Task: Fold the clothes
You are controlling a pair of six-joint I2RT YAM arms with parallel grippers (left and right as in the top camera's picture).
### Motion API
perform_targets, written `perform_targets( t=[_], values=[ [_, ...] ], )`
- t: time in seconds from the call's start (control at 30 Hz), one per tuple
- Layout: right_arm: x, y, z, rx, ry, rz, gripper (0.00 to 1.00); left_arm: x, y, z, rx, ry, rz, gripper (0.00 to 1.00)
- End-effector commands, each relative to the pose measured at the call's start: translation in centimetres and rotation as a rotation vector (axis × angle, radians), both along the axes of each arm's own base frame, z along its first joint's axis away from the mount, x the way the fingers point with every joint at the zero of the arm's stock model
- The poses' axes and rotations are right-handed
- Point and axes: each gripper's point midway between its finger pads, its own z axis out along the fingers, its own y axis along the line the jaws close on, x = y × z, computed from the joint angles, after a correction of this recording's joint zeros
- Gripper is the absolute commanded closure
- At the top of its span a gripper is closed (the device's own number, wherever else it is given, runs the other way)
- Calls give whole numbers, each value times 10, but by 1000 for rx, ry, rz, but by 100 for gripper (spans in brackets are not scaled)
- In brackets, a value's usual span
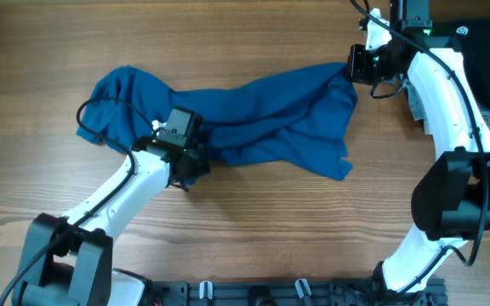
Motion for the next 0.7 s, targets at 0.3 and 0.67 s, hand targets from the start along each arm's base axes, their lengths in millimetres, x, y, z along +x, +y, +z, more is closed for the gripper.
perform_targets(
  t=[0.3,0.67],
  values=[
    [-13,4,5,18,24,39,96,58,9,75,11,-230,24,96],
    [-64,2,163,4,-322,38,96,74,119,334,93,-757,183,96]
  ],
)
